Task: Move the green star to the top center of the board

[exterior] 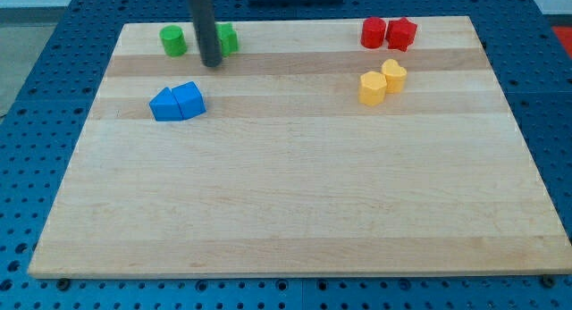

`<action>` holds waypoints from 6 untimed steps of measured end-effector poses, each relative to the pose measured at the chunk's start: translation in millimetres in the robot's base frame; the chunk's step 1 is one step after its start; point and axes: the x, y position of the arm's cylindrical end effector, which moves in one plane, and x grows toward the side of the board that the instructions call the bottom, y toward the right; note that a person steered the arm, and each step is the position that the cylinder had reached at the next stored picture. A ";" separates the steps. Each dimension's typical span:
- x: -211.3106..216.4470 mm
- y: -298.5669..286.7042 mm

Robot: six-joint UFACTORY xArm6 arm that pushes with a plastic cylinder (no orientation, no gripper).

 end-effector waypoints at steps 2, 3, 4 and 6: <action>-23.3 0.2; -33.7 0.8; -49.9 0.8; -67.9 0.9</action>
